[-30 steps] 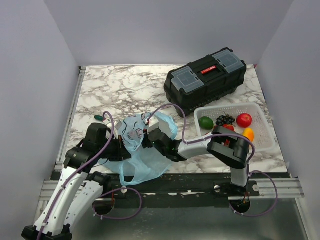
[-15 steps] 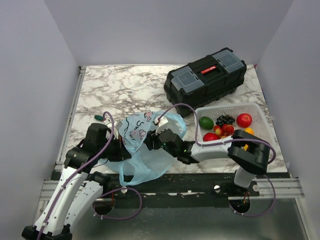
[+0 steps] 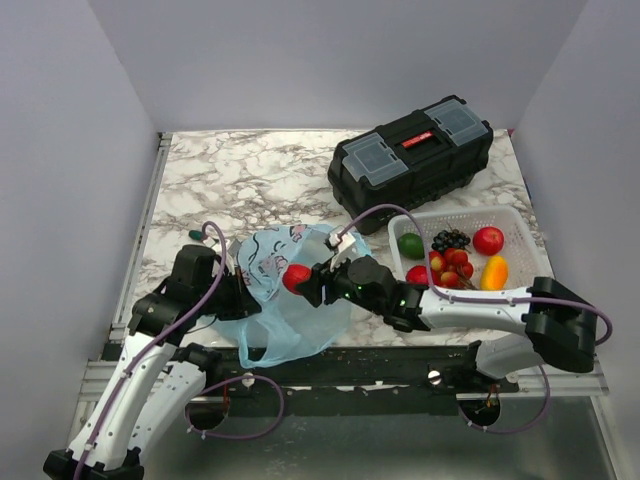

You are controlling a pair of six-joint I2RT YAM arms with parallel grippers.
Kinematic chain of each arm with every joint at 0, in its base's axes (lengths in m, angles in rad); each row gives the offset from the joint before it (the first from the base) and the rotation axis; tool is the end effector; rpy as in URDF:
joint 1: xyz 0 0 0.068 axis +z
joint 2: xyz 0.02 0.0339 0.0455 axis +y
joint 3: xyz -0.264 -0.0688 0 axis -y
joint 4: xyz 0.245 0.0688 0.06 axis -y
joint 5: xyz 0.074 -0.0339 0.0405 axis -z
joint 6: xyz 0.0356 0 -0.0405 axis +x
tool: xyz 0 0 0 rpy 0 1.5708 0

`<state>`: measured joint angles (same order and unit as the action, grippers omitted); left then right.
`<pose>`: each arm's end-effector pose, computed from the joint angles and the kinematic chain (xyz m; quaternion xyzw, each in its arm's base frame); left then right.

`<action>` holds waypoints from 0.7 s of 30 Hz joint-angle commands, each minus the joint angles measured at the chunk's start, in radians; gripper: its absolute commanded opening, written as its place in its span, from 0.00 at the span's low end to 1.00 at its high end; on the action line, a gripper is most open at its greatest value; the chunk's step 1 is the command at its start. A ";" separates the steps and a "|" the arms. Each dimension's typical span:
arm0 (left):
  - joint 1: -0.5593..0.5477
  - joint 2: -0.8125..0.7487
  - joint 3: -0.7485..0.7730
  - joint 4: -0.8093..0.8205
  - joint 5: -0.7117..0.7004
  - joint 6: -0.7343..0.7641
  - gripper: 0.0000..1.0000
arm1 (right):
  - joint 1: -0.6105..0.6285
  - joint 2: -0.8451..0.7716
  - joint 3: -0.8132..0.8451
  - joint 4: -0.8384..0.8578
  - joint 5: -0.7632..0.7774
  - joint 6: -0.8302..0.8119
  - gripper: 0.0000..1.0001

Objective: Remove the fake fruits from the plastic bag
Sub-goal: Take out the fake fruit from the plastic bag.

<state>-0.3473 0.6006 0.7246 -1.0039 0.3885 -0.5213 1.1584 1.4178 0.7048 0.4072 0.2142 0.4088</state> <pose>0.0951 -0.0488 0.2701 -0.0151 0.9254 -0.3046 0.2250 0.1304 0.2792 0.2268 -0.2348 0.7694 0.3538 0.4772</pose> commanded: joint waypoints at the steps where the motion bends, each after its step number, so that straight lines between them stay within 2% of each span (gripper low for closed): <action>1: -0.001 0.020 0.037 0.120 -0.106 -0.101 0.00 | 0.002 -0.082 -0.012 -0.033 -0.104 0.007 0.01; 4: -0.001 0.062 0.043 0.204 -0.137 -0.090 0.00 | 0.001 -0.116 0.009 -0.045 -0.135 0.016 0.01; 8: -0.001 0.158 0.072 0.263 -0.236 -0.005 0.00 | 0.002 -0.166 0.041 -0.083 -0.112 0.002 0.01; 14: 0.000 0.303 0.131 0.235 -0.503 0.087 0.00 | 0.001 -0.257 0.084 -0.152 -0.026 -0.023 0.01; 17: 0.000 0.320 0.106 0.262 -0.592 0.108 0.00 | 0.001 -0.316 0.078 -0.159 0.015 -0.028 0.01; 21: 0.001 0.310 0.072 0.309 -0.617 0.111 0.00 | 0.000 -0.396 0.072 -0.195 0.118 -0.057 0.01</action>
<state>-0.3473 0.9241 0.8215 -0.7525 -0.1001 -0.4480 1.1584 1.0889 0.7525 0.2752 0.2039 0.3897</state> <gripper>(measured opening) 0.003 0.547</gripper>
